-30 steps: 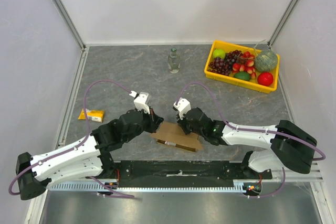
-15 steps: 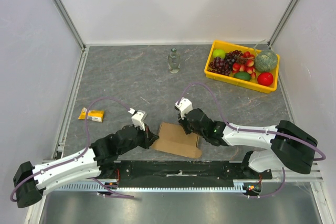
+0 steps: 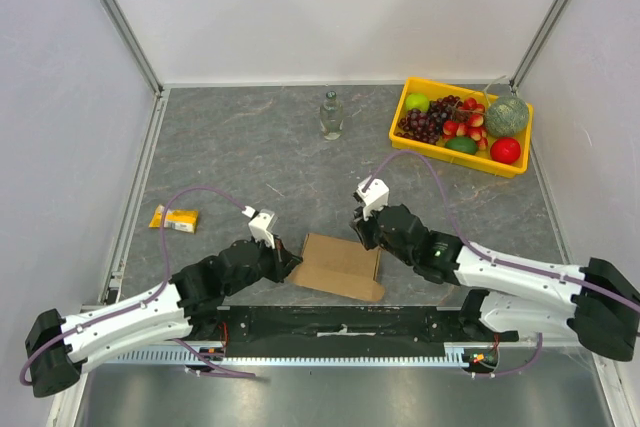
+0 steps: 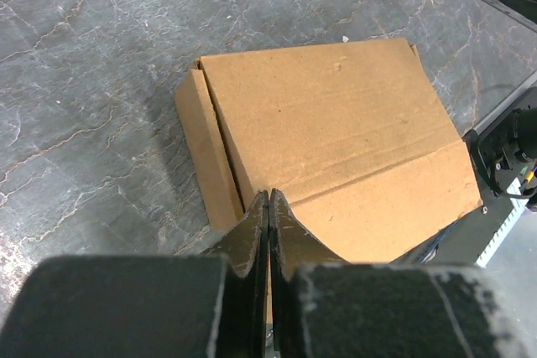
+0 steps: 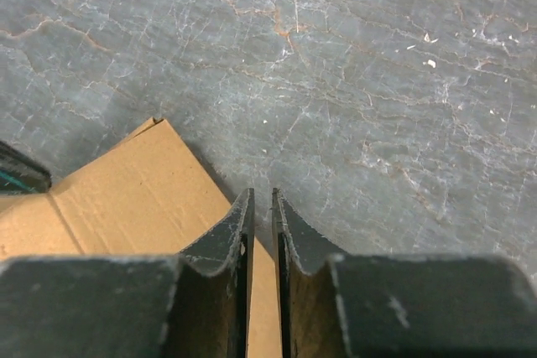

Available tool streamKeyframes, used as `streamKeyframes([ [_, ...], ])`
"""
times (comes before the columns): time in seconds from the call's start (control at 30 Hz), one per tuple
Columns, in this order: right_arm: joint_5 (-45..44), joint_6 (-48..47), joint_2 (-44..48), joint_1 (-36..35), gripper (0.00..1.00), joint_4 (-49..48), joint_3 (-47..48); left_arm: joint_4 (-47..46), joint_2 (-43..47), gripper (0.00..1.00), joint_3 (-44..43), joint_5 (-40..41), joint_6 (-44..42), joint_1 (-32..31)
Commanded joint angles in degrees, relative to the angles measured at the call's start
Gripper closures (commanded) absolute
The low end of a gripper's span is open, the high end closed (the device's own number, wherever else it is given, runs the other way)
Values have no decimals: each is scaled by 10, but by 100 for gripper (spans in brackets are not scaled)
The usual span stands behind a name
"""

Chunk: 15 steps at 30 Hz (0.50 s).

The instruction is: Fold the paper box

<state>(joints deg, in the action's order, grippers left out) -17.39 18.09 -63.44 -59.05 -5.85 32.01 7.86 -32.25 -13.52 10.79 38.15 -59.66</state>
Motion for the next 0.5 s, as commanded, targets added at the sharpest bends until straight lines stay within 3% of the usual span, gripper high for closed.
streamKeyframes([
  [0.0,43,30,43,-1,83,80,4,-46,-16,98,-14,13,9,-3],
  [0.17,205,45,61,0,94,14,-55,-75,-54,98,-14,-11,-4,-3],
  [0.3,227,48,31,0,100,0,-77,-95,-74,98,-14,-27,-11,-3],
  [0.47,226,38,-1,0,100,20,-70,-96,-80,98,-9,-32,-12,-3],
])
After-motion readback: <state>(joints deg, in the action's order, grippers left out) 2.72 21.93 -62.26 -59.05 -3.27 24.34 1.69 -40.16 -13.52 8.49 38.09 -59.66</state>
